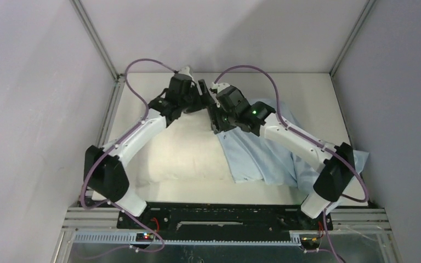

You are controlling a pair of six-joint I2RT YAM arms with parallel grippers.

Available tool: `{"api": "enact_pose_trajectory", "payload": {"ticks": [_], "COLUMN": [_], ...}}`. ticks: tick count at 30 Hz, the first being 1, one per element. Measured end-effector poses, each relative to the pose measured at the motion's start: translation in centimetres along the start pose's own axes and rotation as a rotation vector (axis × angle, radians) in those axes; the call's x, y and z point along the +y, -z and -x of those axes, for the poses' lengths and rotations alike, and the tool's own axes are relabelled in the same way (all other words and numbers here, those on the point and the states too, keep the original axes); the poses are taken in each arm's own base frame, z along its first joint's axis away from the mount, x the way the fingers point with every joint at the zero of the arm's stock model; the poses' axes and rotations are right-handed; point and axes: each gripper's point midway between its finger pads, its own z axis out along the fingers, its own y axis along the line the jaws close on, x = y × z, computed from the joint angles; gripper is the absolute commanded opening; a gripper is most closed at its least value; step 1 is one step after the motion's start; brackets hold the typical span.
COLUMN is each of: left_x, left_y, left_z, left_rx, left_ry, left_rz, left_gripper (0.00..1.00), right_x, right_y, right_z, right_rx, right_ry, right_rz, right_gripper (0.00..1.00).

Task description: Put the pillow into the pillowcase

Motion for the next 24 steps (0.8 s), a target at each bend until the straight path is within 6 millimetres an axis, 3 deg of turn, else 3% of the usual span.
{"api": "enact_pose_trajectory", "payload": {"ticks": [3, 5, 8, 10, 14, 18, 21, 24], "left_x": [-1.3, -1.6, -1.3, -0.1, 5.3, 11.0, 15.5, 18.8], "left_y": [2.6, 5.6, 10.2, 13.1, 17.1, 17.9, 17.9, 17.9], "left_z": [3.0, 4.4, 5.8, 5.6, 2.0, -2.6, -5.8, -7.5], "left_rx": [-0.075, -0.128, -0.213, -0.265, -0.292, -0.240, -0.183, -0.162], "left_ry": [-0.023, -0.037, -0.052, -0.057, -0.068, -0.073, -0.056, -0.015], "left_rz": [-0.034, -0.036, -0.031, -0.010, 0.114, 0.272, 0.400, 0.498], "left_gripper": [0.94, 0.95, 0.97, 0.98, 1.00, 1.00, 1.00, 1.00], "right_x": [1.6, 2.8, 3.7, 3.8, 2.9, 2.4, 2.3, 2.0], "right_y": [2.4, 5.1, 9.3, 11.2, 12.1, 11.3, 10.2, 8.5], "right_z": [0.5, 0.1, -1.5, -3.0, -7.8, -12.2, -13.7, -14.7], "right_rx": [-0.053, -0.094, -0.149, -0.158, -0.111, -0.025, 0.001, 0.014], "right_ry": [-0.009, -0.014, -0.023, -0.029, -0.031, 0.015, 0.017, 0.016], "right_rz": [0.019, 0.036, 0.052, 0.053, 0.015, -0.051, -0.085, -0.125], "right_gripper": [0.70, 0.72, 0.72, 0.71, 0.71, 0.70, 0.67, 0.64]}}
